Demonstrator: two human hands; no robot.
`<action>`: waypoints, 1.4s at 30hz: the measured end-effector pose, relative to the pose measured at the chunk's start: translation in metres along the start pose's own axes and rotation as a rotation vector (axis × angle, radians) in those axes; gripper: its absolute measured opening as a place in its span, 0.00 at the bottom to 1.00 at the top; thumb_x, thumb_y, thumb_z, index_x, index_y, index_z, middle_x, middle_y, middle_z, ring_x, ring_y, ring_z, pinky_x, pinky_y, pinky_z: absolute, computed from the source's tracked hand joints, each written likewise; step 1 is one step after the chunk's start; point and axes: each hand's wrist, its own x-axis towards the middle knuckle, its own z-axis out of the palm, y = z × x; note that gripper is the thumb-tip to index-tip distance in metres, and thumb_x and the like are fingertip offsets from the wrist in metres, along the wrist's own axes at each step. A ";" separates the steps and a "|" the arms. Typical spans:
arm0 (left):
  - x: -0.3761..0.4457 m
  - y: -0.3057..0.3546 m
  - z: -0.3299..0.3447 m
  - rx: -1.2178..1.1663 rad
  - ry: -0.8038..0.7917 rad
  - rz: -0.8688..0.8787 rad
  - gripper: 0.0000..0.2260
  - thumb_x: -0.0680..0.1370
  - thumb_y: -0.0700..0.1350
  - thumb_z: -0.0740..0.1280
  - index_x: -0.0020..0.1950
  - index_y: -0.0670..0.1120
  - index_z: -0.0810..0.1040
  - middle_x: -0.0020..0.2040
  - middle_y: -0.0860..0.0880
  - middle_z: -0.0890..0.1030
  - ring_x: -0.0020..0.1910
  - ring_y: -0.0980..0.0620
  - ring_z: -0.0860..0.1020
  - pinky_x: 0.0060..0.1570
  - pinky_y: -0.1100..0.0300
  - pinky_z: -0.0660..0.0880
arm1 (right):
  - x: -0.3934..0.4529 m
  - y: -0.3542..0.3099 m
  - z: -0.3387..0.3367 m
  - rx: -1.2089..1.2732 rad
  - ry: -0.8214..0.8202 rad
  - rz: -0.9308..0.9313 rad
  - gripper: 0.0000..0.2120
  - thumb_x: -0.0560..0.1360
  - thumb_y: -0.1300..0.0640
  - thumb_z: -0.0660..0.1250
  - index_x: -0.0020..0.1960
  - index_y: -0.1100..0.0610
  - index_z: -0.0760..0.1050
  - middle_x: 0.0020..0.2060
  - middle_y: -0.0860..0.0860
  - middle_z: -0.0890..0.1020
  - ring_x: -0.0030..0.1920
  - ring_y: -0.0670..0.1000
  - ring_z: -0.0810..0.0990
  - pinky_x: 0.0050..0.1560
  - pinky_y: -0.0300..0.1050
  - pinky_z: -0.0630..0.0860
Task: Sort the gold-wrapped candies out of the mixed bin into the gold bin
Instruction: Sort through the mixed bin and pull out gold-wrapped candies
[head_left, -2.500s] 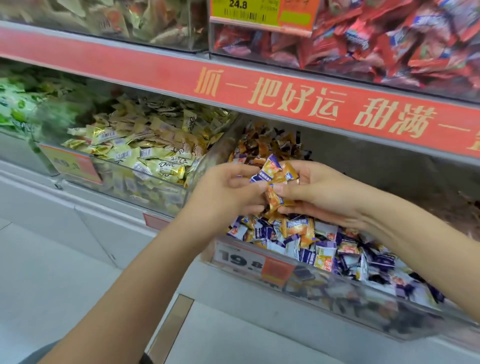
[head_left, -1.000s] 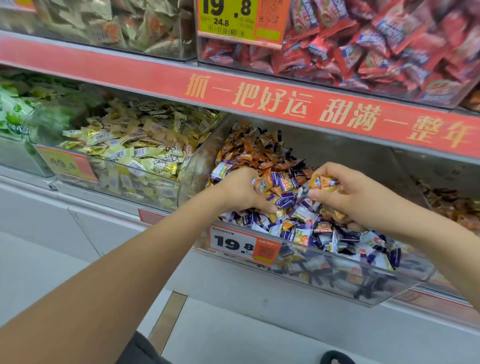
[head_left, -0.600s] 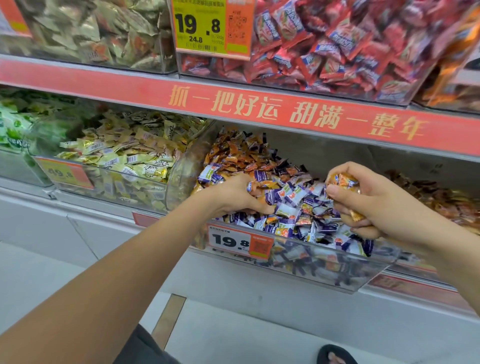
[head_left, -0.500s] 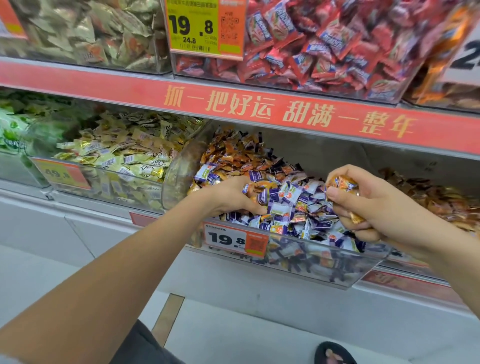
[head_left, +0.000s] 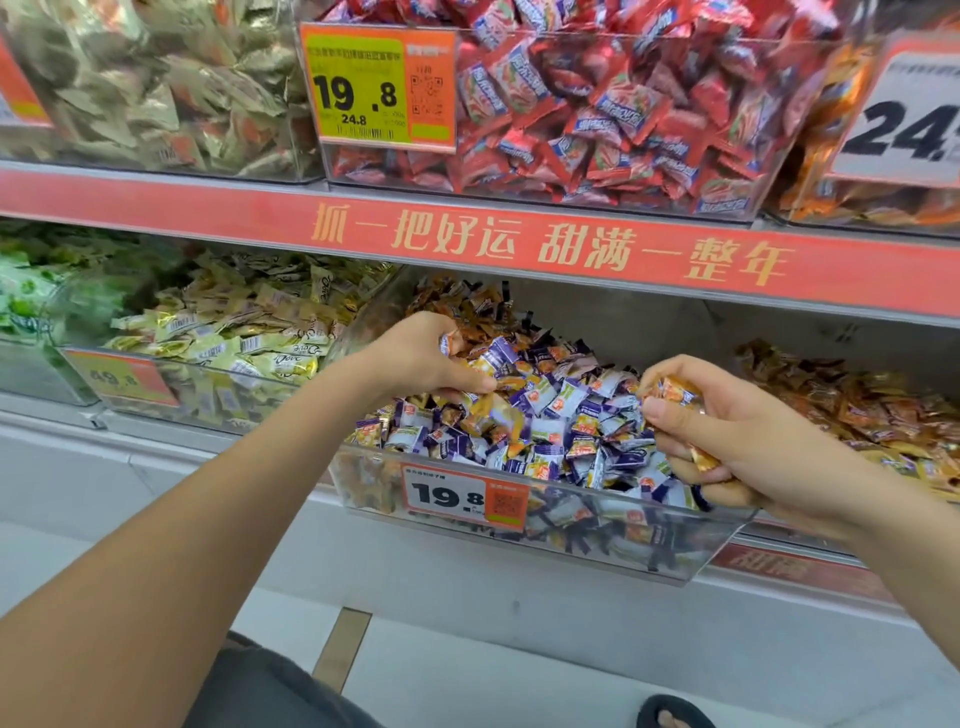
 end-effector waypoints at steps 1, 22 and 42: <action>0.000 0.000 -0.001 -0.008 -0.003 -0.011 0.18 0.70 0.40 0.75 0.37 0.45 0.64 0.33 0.49 0.72 0.29 0.53 0.78 0.32 0.65 0.77 | 0.001 -0.001 0.003 -0.005 -0.011 -0.005 0.07 0.76 0.54 0.64 0.53 0.53 0.72 0.29 0.53 0.64 0.25 0.47 0.56 0.23 0.32 0.54; -0.025 0.062 0.055 -0.181 -0.217 0.052 0.13 0.80 0.40 0.62 0.37 0.47 0.63 0.36 0.49 0.71 0.34 0.54 0.74 0.32 0.62 0.69 | -0.017 0.017 -0.101 -0.349 0.619 0.015 0.10 0.78 0.53 0.65 0.57 0.56 0.74 0.37 0.56 0.74 0.29 0.50 0.70 0.27 0.40 0.68; 0.012 0.137 0.171 -0.515 -0.234 0.121 0.11 0.76 0.35 0.67 0.56 0.43 0.70 0.51 0.37 0.81 0.50 0.44 0.82 0.53 0.49 0.79 | -0.007 0.035 -0.097 -0.317 0.346 -0.411 0.24 0.71 0.64 0.72 0.62 0.43 0.76 0.57 0.47 0.78 0.51 0.42 0.79 0.50 0.40 0.78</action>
